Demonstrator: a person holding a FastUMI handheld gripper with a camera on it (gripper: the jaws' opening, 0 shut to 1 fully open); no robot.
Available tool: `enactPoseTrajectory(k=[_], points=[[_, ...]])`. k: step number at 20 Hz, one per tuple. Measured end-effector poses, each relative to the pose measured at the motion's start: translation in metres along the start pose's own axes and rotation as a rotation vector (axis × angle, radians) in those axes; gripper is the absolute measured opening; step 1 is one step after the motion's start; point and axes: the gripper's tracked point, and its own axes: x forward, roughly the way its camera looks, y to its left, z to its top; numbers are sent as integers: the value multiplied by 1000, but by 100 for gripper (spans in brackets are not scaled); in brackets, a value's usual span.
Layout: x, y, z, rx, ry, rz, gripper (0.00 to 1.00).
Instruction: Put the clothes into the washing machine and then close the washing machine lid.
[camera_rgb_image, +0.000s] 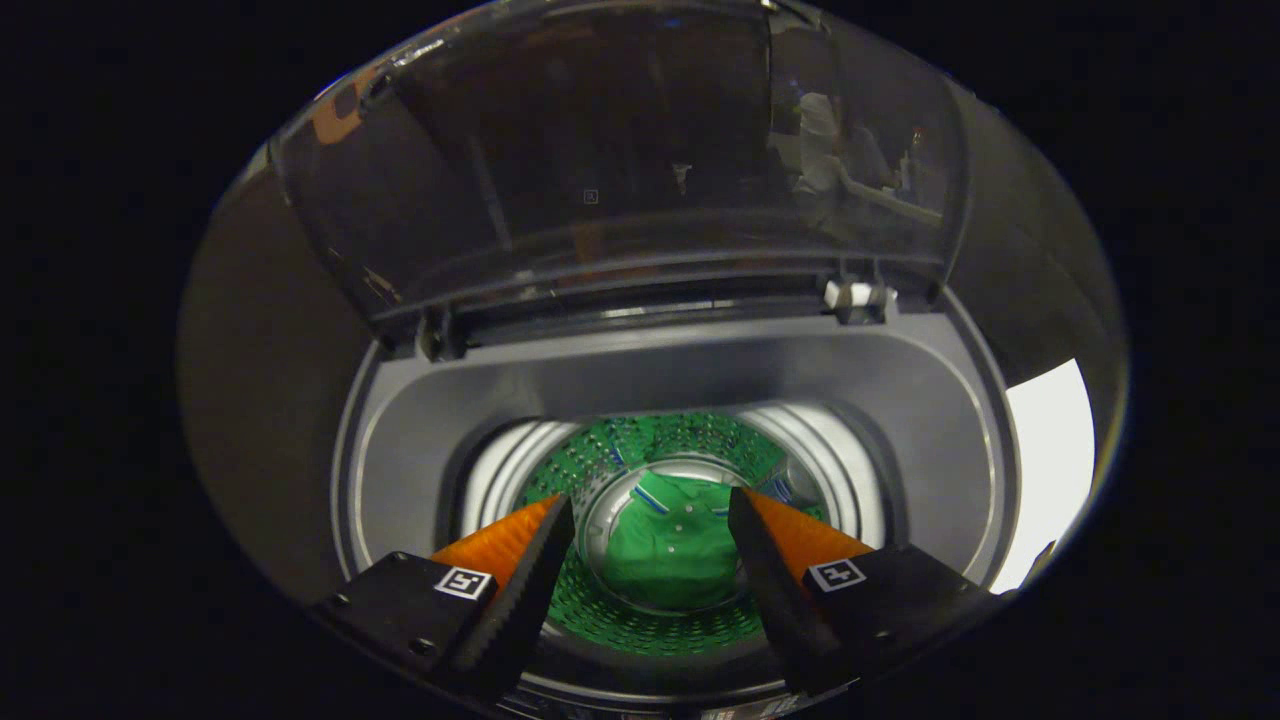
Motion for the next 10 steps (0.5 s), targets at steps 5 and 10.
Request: enactPoseTrajectory(k=[5,10], points=[[-75,12,63,-13,-226,5,99],[-160,33,168,-19,-487,36,99]])
